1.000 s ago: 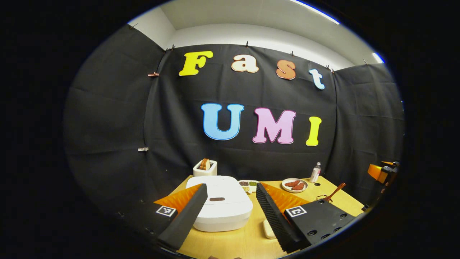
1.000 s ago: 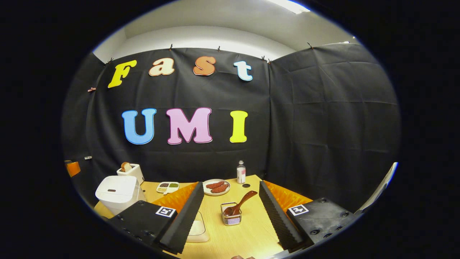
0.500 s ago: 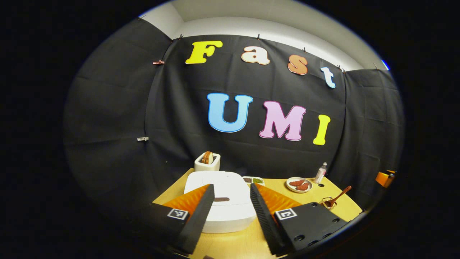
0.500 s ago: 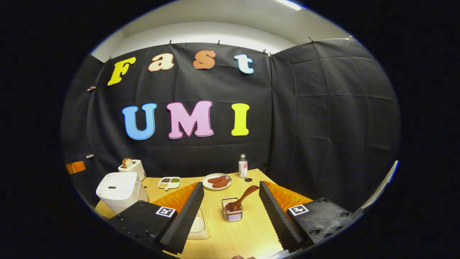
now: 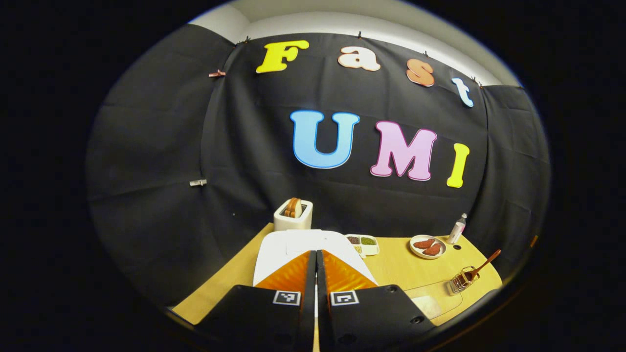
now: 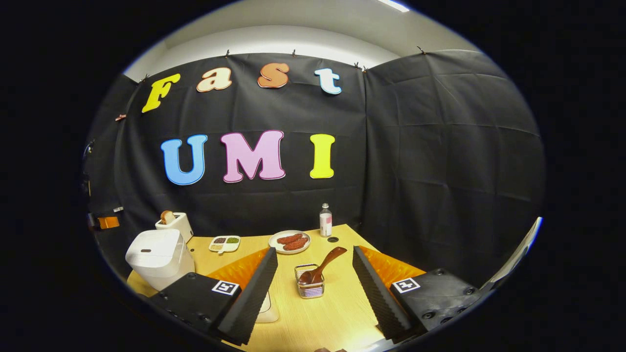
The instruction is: Close the left gripper, press the button to open the rice cooker; take a wooden spoon from the chopstick holder with the right hand, scoop a spoonful of rice and pour it into the rice cooker, then put the wooden spoon back into the chopstick holder.
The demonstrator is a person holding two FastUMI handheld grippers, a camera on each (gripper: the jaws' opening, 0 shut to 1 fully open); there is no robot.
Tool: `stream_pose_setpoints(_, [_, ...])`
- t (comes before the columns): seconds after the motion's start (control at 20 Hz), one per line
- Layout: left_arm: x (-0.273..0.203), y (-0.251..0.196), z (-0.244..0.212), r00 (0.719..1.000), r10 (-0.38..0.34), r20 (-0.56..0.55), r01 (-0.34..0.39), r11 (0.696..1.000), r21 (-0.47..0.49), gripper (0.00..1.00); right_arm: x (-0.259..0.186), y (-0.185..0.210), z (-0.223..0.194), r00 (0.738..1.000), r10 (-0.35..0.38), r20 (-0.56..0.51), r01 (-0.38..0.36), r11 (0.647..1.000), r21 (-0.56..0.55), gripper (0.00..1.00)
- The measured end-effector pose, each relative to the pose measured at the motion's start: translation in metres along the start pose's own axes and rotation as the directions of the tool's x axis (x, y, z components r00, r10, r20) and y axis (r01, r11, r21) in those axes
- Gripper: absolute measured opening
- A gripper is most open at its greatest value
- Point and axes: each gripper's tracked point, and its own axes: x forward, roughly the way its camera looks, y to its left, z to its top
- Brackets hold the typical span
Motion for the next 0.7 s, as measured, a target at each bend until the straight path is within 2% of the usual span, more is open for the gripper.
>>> stream_pose_setpoints(0.25, [0.034, 0.003, -0.032, 0.990, -0.037, -0.134, 0.034, 0.999, -0.029, 0.06, 0.005, -0.014, -0.003, 0.999, -0.035, -0.008, 0.035, 0.999, 0.004, 0.98])
stream_pose_setpoints(0.35, [0.046, 0.002, -0.046, 0.981, -0.051, -0.185, 0.051, 0.999, -0.003, 0.06, 0.006, -0.016, -0.004, 0.999, -0.040, -0.011, 0.040, 0.999, 0.002, 0.98])
stream_pose_setpoints(0.7, [0.078, -0.001, -0.083, 0.948, -0.090, -0.307, 0.083, 0.996, -0.035, 0.05, 0.013, -0.018, -0.009, 0.999, -0.041, -0.028, 0.041, 0.999, -0.003, 0.98])
